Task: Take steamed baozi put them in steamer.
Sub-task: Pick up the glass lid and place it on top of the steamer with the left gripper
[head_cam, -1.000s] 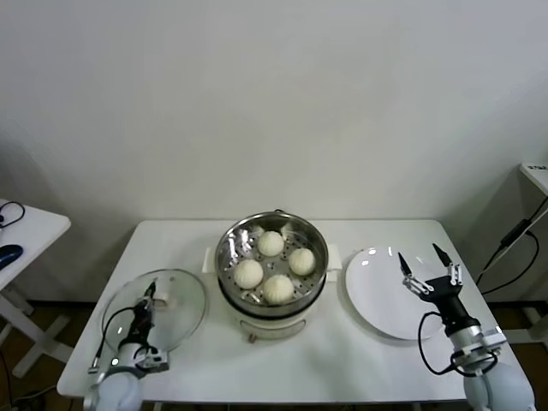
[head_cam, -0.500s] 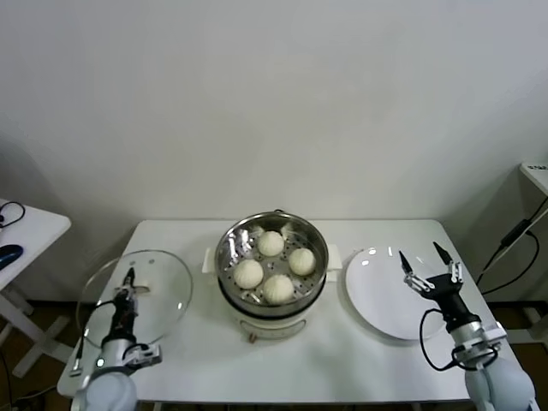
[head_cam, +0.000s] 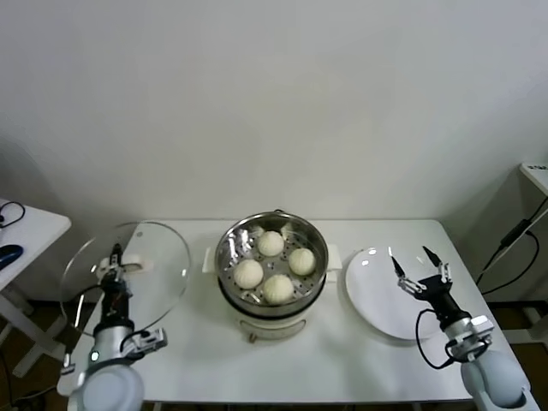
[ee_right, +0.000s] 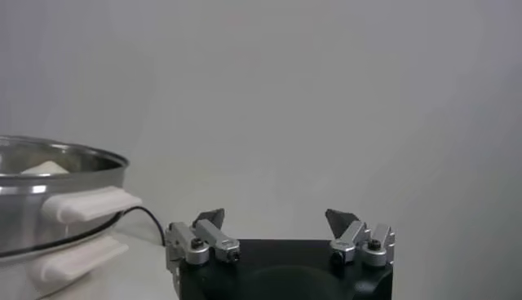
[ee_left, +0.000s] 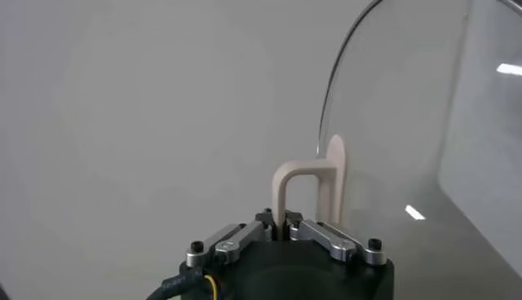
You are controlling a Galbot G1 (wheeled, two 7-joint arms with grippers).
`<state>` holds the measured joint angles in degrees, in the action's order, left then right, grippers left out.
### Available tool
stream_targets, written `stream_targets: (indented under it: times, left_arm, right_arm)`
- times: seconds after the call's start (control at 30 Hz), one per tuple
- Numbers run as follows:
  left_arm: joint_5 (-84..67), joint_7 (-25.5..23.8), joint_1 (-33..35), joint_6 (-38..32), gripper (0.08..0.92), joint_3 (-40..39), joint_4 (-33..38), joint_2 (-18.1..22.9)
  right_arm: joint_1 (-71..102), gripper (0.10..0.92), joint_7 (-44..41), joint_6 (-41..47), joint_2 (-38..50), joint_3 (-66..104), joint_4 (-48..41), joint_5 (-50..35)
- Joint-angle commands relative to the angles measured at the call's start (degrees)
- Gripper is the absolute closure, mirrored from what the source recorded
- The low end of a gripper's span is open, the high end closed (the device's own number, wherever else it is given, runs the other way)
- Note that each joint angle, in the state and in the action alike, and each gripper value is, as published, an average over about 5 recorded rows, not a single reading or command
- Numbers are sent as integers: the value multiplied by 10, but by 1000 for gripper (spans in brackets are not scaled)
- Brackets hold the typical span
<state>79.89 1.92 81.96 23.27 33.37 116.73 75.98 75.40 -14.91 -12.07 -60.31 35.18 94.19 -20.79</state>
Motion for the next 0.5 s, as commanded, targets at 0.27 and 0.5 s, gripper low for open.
stream_targets:
  times: [0.27,0.5]
  left_arm:
    - [104,-74,-27,63,846,-139,57,49]
    - [121,-84,-69,64,846,-201,20,73]
  right_arm:
    - [-27,203,-1,-5,-8,-33,-33,19]
    - [-25,203,-4,-10,-39,-22,-42,41]
